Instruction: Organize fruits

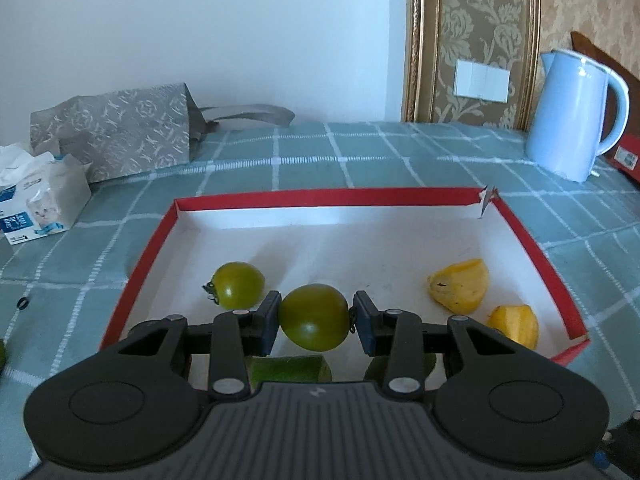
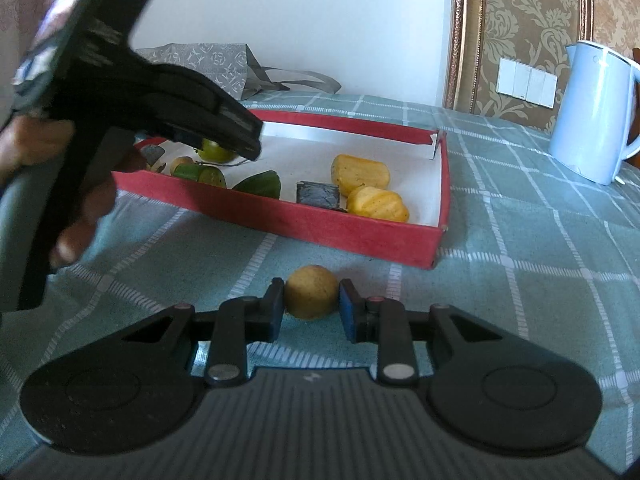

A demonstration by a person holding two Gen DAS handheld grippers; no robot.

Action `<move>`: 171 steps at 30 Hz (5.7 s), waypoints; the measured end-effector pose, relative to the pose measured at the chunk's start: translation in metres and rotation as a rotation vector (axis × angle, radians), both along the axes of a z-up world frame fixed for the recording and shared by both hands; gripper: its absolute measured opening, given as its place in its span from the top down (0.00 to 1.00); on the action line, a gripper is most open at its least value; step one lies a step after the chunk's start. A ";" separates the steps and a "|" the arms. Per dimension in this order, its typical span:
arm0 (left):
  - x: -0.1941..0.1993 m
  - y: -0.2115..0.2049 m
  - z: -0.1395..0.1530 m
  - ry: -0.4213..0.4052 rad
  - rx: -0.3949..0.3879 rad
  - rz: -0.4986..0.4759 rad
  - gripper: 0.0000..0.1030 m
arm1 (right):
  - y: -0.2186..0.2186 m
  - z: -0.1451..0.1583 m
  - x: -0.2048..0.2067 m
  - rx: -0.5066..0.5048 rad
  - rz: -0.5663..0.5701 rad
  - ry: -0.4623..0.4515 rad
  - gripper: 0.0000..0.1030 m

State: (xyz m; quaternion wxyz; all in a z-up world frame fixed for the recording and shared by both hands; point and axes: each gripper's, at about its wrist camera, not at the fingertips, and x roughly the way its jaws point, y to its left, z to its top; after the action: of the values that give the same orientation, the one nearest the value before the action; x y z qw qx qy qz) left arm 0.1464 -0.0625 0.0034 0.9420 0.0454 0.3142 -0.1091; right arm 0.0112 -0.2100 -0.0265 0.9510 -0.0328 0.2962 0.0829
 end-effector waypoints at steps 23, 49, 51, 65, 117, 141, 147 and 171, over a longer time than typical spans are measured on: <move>0.027 -0.008 -0.021 0.004 0.052 0.048 0.33 | 0.000 0.000 0.001 -0.004 0.001 0.000 0.72; -0.078 0.091 -0.007 -0.149 -0.111 0.110 0.20 | -0.003 0.001 0.000 0.019 0.001 -0.001 0.73; -0.080 0.094 -0.010 -0.130 -0.105 0.113 0.20 | -0.004 0.000 0.001 0.022 0.000 -0.001 0.74; -0.079 0.077 -0.026 -0.038 -0.009 0.047 0.20 | -0.008 0.020 -0.009 0.004 -0.024 -0.075 0.74; -0.071 0.072 -0.034 -0.002 0.017 0.061 0.07 | 0.037 0.040 0.122 -0.148 -0.054 -0.048 0.25; -0.106 0.062 -0.022 -0.092 -0.006 0.143 0.07 | 0.006 0.008 -0.002 -0.028 -0.212 -0.115 0.00; -0.111 0.056 -0.019 -0.076 -0.022 0.179 0.07 | -0.003 0.009 -0.001 -0.011 -0.266 -0.124 0.00; -0.128 0.038 -0.011 -0.055 -0.035 0.196 0.07 | 0.005 0.004 0.009 -0.034 -0.347 -0.064 0.00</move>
State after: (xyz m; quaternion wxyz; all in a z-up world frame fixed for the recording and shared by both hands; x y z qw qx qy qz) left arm 0.0181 -0.0247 -0.0079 0.9571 0.0009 0.2891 -0.0209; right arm 0.0198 -0.2049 -0.0227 0.9592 0.0002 0.2685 -0.0885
